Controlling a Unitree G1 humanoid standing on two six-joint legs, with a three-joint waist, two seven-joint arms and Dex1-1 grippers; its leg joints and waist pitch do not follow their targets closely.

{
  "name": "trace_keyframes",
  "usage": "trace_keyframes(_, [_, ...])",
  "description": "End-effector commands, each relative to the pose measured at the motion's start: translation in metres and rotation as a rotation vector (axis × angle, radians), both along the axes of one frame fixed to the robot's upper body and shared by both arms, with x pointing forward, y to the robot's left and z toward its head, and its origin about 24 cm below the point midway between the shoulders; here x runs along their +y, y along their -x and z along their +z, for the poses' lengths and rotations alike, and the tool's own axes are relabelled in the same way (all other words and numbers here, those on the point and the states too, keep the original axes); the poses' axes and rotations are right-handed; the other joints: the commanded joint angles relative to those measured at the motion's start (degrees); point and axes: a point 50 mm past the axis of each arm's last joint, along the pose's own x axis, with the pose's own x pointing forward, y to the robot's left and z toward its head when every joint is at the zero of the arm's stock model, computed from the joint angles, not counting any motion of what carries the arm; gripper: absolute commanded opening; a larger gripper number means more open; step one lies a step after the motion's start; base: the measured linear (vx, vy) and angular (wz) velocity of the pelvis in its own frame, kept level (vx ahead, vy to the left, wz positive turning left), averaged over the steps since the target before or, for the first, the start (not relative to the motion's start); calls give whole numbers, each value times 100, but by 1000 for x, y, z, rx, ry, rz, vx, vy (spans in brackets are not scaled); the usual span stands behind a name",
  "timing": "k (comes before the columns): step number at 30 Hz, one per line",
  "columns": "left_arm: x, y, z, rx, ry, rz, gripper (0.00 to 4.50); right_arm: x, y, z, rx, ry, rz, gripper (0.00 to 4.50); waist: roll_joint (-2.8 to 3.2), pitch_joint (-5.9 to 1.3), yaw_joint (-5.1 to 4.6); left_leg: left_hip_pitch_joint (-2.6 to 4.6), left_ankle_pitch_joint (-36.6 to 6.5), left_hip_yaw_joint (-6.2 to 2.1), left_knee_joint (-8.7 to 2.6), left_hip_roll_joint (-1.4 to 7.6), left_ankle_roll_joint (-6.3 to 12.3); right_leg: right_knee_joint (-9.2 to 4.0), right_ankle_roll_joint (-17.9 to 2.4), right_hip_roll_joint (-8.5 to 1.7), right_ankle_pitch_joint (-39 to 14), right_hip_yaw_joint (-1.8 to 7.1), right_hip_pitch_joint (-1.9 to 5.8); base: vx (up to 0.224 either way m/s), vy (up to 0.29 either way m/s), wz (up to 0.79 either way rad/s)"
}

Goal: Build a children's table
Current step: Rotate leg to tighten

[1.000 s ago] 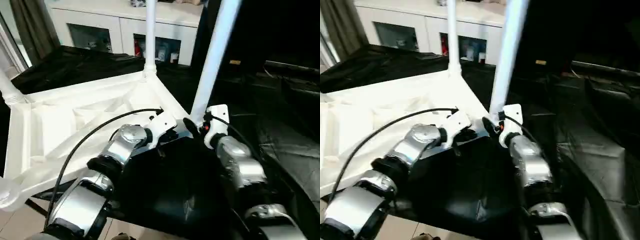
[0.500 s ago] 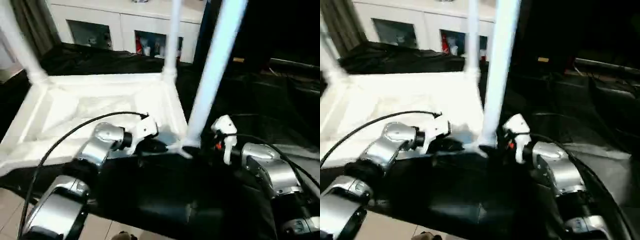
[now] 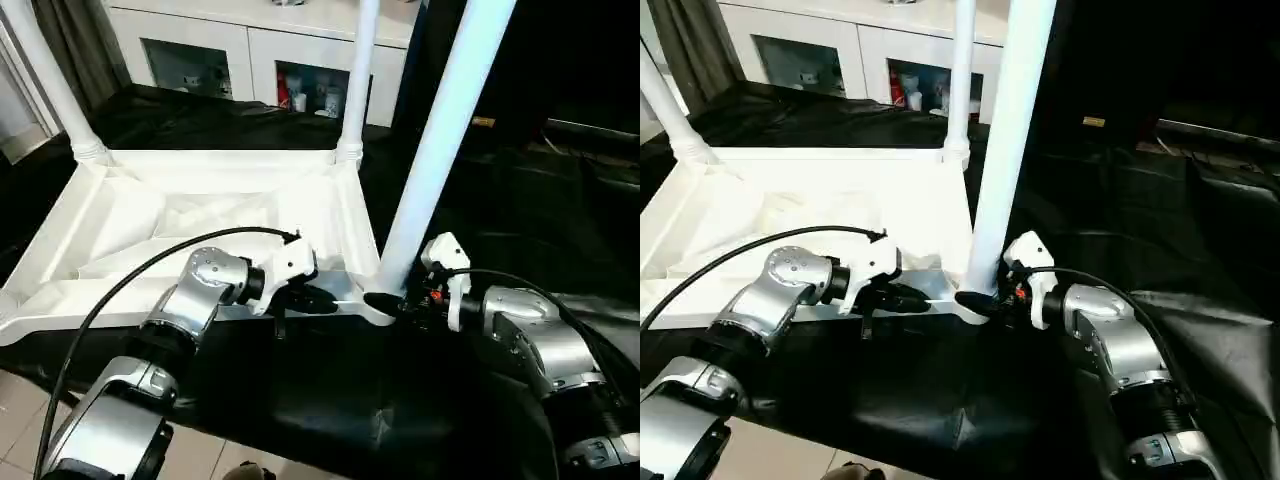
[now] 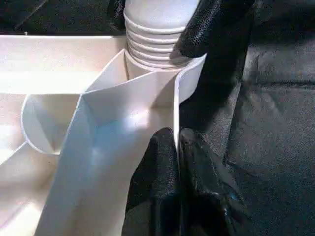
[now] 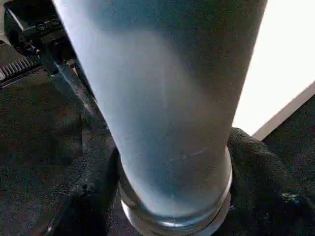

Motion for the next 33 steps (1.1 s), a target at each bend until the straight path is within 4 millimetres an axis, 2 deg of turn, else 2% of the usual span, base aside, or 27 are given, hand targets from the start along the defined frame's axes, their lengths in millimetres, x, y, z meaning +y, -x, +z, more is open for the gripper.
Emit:
trace_keyframes(1, [-4, 3, -3, 20, 57, 9, 0, 5, 4, -6, 32, -10, 17, 272, -77, -359, -3, 183, -878, -194, -356, 425, 366, -416, -1478, -512, -163, 246, 151, 0, 0, 0])
trace_keyframes(4, [-7, -1, -5, -3, 37, 61, 0, 5, 3, -16, 48, 2, -75, 272, -80, -352, -16, 188, -962, -199, -369, 424, 303, -430, -1462, -515, -281, 251, 141, 0, 0, 0])
trace_keyframes(5, [-11, -5, -8, -25, 19, 122, 0, 6, 0, -24, 57, 14, -168, 272, -74, -343, -44, 182, -1009, -203, -383, 420, 250, -441, -1448, -515, -398, 259, 118, 0, 0, 0])
trace_keyframes(7, [-21, -12, -9, -39, 20, 205, 0, 10, -4, -33, 77, 11, -310, 272, -72, -301, -89, 230, -1474, -226, -435, 416, -26, -531, -1357, -531, -1131, 265, 101, 0, 0, 0])
trace_keyframes(9, [-30, -16, -9, -41, 31, 261, 0, 15, -7, -38, 94, 5, -412, 272, -55, -278, -125, 264, -1858, -260, -462, 419, -206, -590, -1227, -565, -1783, 275, 80, 0, 0, 0])
trace_keyframes(11, [-37, -18, -9, -50, 29, 299, 0, 20, -10, -40, 104, -4, -477, 272, -65, -288, -144, 307, -2059, -268, -470, 424, -304, -629, -1125, -559, -1949, 293, 49, 0, 0, 0])
trace_keyframes(12, [-49, -22, -9, -63, 18, 356, 0, 29, -15, -42, 121, -17, -580, 272, -8, -287, -146, 311, -2067, -279, -477, 421, -349, -628, -1098, -567, -1936, 302, 42, 0, 0, 0])
trace_keyframes(13, [-58, -25, -8, -77, 12, 402, 0, 39, -20, -41, 125, -15, -649, 272, -13, -279, -177, 294, -2118, -283, -500, 412, -402, -637, -1062, -546, -1932, 298, 35, 0, 0, 0])
trace_keyframes(14, [-58, -25, -8, -78, 11, 404, 0, 40, -20, -41, 125, -15, -652, 272, -10, -289, -183, 316, -2179, -283, -499, 413, -448, -634, -1053, -540, -1947, 296, 19, 0, 0, 0])
trace_keyframes(15, [-63, -26, -7, -80, 7, 406, 0, 45, -22, -41, 120, -13, -663, 272, -6, -286, -190, 313, -2239, -295, -503, 407, -461, -644, -1031, -548, -1952, 289, 37, 0, 0, 0])
trace_keyframes(17, [-67, -26, -7, -88, -5, 391, 0, 53, -25, -38, 103, -21, -652, 272, -10, -296, -185, 303, -2206, -293, -512, 408, -436, -655, -980, -545, -1797, 288, 47, 0, 0, 0])
trace_keyframes(21, [-65, -26, -7, -93, -18, 376, 0, 57, -26, -34, 72, -43, -613, 272, -4, -315, -173, 288, -2026, -270, -528, 412, -311, -632, -1047, -530, -1262, 279, 80, 0, 0, 0])
trace_keyframes(22, [-64, -26, -7, -93, -21, 373, 0, 57, -26, -33, 66, -50, -609, 272, -6, -308, -170, 285, -2014, -267, -526, 414, -275, -642, -1057, -540, -1298, 282, 79, 0, 0, 0])
trace_keyframes(23, [-61, -26, -8, -88, -25, 363, 0, 55, -27, -29, 58, -84, -580, 328, -7, -309, -171, 278, -2007, -269, -527, 413, -265, -640, -1056, -541, -1321, 280, 84, 0, 0, 0])
trace_keyframes(24, [-58, -26, -8, -87, -29, 352, 0, 54, -26, -25, 49, -113, -544, 328, -29, -320, -163, 260, -1928, -267, -522, 411, -201, -636, -1043, -541, -1303, 277, 109, 0, 0, 0])
trace_keyframes(26, [-53, -26, -9, -87, -35, 344, 0, 51, -25, -20, 34, -134, -491, 348, -32, -326, -144, 233, -1715, -255, -506, 411, -81, -623, -1052, -543, -1098, 281, 127, 0, 0, 0])
trace_keyframes(28, [-45, -26, -9, -98, -35, 318, 0, 41, -22, -16, 20, -115, -403, 370, -58, -323, -132, 219, -1607, -251, -494, 412, 20, -628, -1052, -548, -1093, 276, 151, 0, 0, 0])
trace_keyframes(31, [-37, -24, -6, -107, -32, 271, 0, 29, -17, -12, 17, -95, -309, 394, -63, -328, -120, 210, -1451, -241, -477, 411, 97, -622, -1103, -540, -1020, 269, 157, 0, 0, 0])
trace_keyframes(33, [-33, -23, -5, -107, -24, 238, 0, 23, -14, -10, 21, -89, -251, 394, -60, -348, -133, 178, -1229, -243, -467, 417, 184, -569, -1200, -533, -689, 258, 188, 0, 0, 0])
